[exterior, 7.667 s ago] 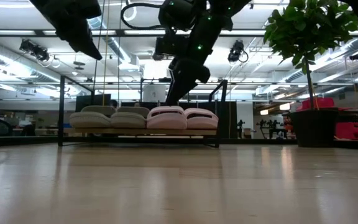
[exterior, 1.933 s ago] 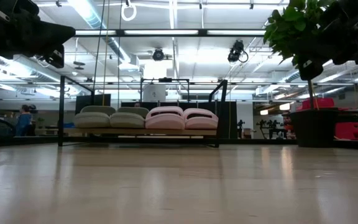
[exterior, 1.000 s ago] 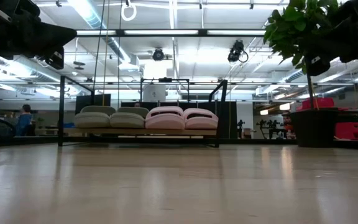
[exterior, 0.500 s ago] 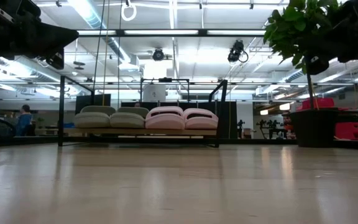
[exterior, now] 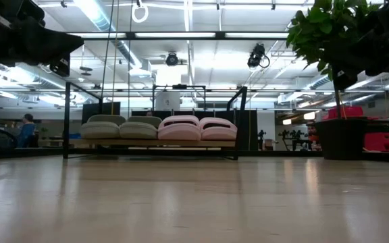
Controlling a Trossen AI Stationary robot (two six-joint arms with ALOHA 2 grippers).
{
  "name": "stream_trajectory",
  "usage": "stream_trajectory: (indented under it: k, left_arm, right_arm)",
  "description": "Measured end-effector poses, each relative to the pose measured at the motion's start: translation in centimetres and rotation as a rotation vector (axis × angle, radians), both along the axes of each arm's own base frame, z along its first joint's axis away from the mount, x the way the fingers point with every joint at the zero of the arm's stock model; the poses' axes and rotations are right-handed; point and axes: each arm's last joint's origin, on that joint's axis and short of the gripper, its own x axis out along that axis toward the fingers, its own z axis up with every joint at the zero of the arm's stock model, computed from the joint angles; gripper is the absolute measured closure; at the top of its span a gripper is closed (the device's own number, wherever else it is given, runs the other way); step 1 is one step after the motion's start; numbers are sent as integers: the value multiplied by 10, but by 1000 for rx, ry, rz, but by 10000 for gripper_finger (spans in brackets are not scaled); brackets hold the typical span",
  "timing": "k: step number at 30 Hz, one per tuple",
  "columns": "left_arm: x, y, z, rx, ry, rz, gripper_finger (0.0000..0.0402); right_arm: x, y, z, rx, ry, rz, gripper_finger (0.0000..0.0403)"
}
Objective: Pick and place slides into the shelf
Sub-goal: Return to Home Position
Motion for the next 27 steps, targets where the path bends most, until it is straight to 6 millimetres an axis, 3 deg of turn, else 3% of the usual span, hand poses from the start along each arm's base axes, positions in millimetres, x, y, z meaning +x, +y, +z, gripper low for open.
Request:
stream_trajectory:
  k: [5,17,27]
  left_arm:
    - [0,-2,0,8,4,-71,398]
    - [0,0,1,-39,-15,5,396]
    - [0,0,1,-41,-8,5,349]
  right_arm:
    - [0,0,0,-1,-1,0,403]
    - [0,0,0,0,-2,0,403]
    - [0,0,-1,30,9,5,399]
